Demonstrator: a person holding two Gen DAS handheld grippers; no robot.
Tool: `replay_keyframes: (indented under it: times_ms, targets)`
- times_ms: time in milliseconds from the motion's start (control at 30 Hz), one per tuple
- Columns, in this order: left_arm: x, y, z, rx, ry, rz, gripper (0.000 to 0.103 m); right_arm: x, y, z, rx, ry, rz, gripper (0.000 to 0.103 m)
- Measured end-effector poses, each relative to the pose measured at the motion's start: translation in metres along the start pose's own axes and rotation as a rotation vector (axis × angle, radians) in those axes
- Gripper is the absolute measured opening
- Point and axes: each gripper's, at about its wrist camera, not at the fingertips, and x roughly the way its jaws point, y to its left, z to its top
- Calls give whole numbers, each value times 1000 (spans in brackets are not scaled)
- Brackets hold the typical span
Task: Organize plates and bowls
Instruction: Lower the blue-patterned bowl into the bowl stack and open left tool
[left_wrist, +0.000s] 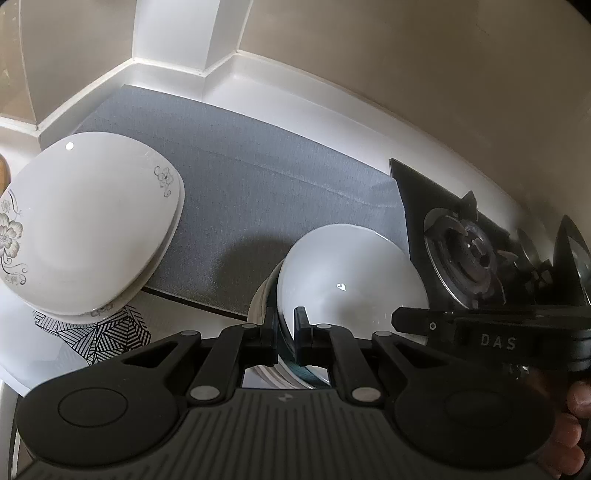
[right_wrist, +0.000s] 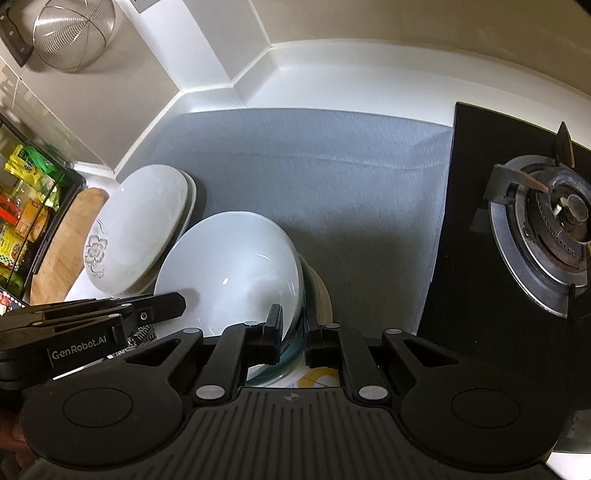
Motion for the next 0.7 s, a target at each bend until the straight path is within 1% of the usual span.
replay_keyframes:
  times_ms: [333, 700]
  targets:
    - [1, -1, -3, -6, 1, 7, 8, 4, 0, -3, -7, 19, -14, 12]
    - [3, -6, -6, -13, -4, 21, 9, 11, 9, 3, -43, 52, -76, 12]
